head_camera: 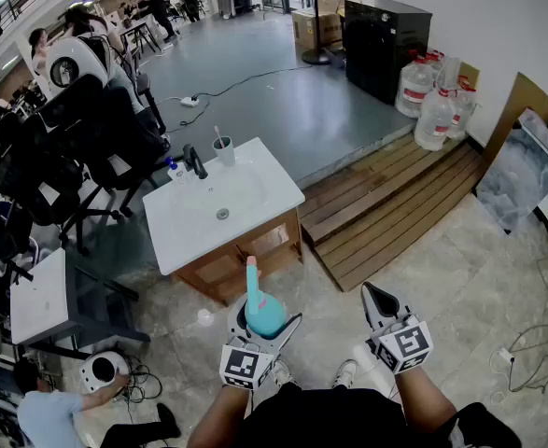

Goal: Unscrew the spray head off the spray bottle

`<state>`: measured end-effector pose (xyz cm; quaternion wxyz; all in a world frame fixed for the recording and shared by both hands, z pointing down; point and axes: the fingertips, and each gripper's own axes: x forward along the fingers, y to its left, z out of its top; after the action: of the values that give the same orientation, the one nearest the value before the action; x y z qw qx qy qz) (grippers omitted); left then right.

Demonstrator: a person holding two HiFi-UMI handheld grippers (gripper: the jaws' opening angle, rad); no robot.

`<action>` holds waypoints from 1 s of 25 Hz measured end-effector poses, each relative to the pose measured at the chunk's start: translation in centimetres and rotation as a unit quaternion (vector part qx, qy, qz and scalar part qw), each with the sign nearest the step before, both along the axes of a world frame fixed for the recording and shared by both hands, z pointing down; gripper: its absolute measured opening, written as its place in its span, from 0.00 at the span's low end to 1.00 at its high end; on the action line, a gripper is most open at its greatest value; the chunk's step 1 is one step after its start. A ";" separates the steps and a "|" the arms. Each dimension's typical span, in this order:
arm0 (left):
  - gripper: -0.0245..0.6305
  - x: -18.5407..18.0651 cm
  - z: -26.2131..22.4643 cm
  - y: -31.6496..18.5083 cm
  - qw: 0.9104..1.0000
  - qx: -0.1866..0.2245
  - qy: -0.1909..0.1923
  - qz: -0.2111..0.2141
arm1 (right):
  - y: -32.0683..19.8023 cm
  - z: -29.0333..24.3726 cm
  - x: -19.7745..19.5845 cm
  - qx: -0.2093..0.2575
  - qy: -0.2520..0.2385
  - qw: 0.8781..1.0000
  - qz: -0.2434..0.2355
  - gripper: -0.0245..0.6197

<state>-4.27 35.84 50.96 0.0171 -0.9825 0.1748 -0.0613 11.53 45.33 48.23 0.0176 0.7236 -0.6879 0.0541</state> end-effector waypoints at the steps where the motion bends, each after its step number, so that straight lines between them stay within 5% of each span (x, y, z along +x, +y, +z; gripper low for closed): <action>1: 0.76 0.0 0.1 0.1 1.000 0.000 -0.001 -0.002 | 0.1 -0.1 0.0 0.000 0.001 1.000 -0.003 0.04; 12: 0.76 -0.2 -0.1 1.0 1.000 0.001 -0.003 -0.005 | 0.8 -0.4 -0.1 -0.001 0.008 1.000 -0.006 0.04; 25: 0.76 -3.3 0.2 -3.3 1.000 0.004 -0.006 -0.026 | -4.4 -0.4 -2.7 0.003 -0.001 1.000 -0.026 0.05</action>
<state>-7.59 32.55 51.14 0.0211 -0.9772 0.2001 -0.0673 8.80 40.96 47.84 0.0157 0.7057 -0.7064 0.0520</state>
